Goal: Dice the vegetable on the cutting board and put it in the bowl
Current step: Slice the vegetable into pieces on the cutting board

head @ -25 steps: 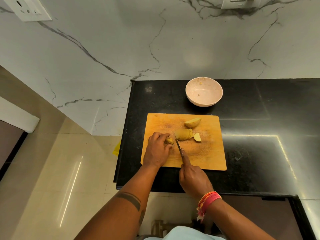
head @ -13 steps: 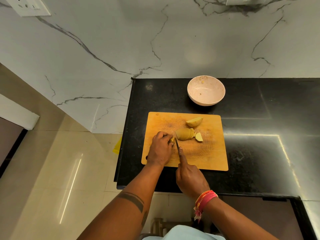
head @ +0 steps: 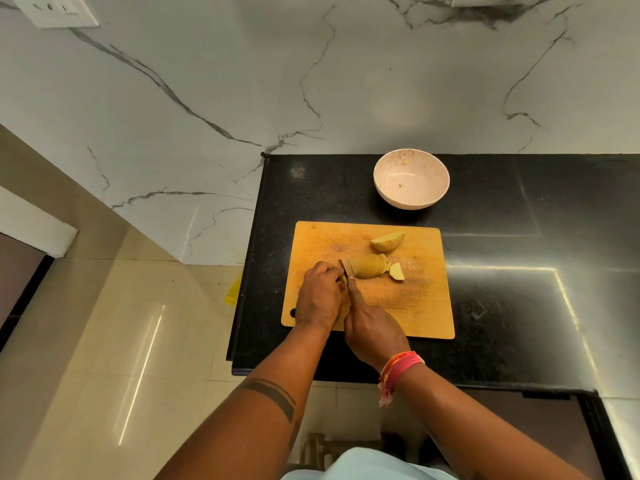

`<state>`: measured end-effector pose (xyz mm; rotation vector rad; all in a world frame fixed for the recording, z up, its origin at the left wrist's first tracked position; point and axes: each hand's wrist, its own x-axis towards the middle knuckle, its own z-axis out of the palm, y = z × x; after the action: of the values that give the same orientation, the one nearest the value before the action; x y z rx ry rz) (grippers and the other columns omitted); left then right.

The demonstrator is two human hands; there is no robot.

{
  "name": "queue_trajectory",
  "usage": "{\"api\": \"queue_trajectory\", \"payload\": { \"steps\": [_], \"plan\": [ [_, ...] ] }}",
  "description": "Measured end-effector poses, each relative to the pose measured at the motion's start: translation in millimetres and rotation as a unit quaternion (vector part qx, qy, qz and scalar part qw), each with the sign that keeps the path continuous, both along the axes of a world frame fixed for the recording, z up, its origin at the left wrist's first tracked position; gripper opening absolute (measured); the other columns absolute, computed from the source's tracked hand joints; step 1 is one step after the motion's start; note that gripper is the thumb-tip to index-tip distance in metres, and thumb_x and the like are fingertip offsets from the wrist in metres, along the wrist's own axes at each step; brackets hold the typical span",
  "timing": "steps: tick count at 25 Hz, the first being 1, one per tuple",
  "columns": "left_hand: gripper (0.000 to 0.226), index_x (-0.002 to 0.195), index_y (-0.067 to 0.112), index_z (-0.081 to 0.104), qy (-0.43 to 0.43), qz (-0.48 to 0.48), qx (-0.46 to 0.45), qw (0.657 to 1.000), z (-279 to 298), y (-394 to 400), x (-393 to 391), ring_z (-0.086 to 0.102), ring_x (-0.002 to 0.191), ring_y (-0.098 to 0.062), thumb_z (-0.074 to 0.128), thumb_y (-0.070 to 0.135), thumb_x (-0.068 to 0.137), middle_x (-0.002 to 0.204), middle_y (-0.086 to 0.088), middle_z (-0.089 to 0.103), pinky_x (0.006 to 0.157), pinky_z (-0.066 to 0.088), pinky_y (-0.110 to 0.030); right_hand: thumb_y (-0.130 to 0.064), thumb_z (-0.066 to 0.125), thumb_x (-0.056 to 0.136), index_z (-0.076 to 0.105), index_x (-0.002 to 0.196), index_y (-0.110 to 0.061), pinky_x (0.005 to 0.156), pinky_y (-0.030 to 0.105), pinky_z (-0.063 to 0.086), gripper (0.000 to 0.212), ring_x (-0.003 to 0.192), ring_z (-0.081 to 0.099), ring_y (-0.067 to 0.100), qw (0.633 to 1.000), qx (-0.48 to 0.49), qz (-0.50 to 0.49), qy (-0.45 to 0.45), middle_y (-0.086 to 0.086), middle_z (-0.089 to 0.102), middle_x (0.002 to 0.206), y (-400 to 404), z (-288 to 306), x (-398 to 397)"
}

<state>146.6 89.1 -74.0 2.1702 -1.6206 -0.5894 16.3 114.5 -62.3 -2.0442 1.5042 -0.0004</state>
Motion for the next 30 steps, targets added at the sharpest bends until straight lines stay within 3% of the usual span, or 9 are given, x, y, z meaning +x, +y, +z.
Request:
{"api": "queue_trajectory", "payload": {
  "steps": [11, 15, 21, 26, 30],
  "plan": [
    [0.032, 0.129, 0.018, 0.065, 0.042, 0.025, -0.023, 0.999, 0.9, 6.7, -1.3, 0.052, 0.117, -0.013, 0.064, 0.019, 0.097, 0.128, 0.004, 0.053, 0.096, 0.044, -0.019, -0.028, 0.035, 0.103, -0.019, 0.158, -0.031, 0.047, 0.031, 0.039, 0.077, 0.052, 0.051, 0.014, 0.999, 0.016, 0.022, 0.027, -0.003, 0.056, 0.066, 53.1, 8.1, -39.4],
    [0.023, 0.120, 0.018, 0.068, 0.012, 0.047, -0.044, 0.998, -4.4, 12.6, -5.6, 0.050, 0.115, -0.015, 0.061, 0.020, 0.099, 0.122, 0.004, 0.060, 0.094, 0.047, -0.029, -0.028, 0.035, 0.104, -0.013, 0.159, -0.033, 0.046, 0.032, 0.035, 0.074, 0.051, 0.051, 0.014, 1.000, 0.003, 0.008, 0.003, -0.004, 0.054, 0.064, 37.9, 11.3, -31.2],
    [0.018, 0.111, 0.018, 0.071, 0.016, 0.054, -0.053, 0.997, -8.2, 13.1, -3.6, 0.051, 0.108, -0.016, 0.058, 0.022, 0.099, 0.114, 0.003, 0.063, 0.085, 0.044, -0.027, -0.024, 0.035, 0.102, -0.004, 0.161, -0.030, 0.051, 0.036, 0.037, 0.071, 0.054, 0.049, 0.022, 0.999, -0.001, 0.035, 0.021, 0.003, 0.052, 0.065, 7.1, 7.5, -8.0],
    [0.018, 0.110, 0.017, 0.070, 0.021, 0.052, -0.052, 0.997, -7.0, 10.9, -2.4, 0.050, 0.107, -0.017, 0.058, 0.022, 0.099, 0.115, 0.001, 0.062, 0.087, 0.044, -0.028, -0.026, 0.035, 0.102, -0.007, 0.161, -0.031, 0.052, 0.038, 0.042, 0.072, 0.058, 0.055, 0.030, 0.998, -0.013, 0.053, 0.030, 0.013, 0.061, 0.073, -1.0, -3.5, -7.0],
    [0.016, 0.112, 0.016, 0.069, 0.006, 0.050, -0.046, 0.998, -6.4, 10.3, -2.5, 0.050, 0.108, -0.016, 0.060, 0.019, 0.098, 0.117, 0.003, 0.060, 0.086, 0.043, -0.025, -0.028, 0.036, 0.103, -0.014, 0.160, -0.031, 0.049, 0.035, 0.038, 0.076, 0.054, 0.051, 0.025, 0.997, -0.019, 0.061, 0.035, 0.006, 0.057, 0.069, 22.8, -4.8, -24.2]
  ]
}}
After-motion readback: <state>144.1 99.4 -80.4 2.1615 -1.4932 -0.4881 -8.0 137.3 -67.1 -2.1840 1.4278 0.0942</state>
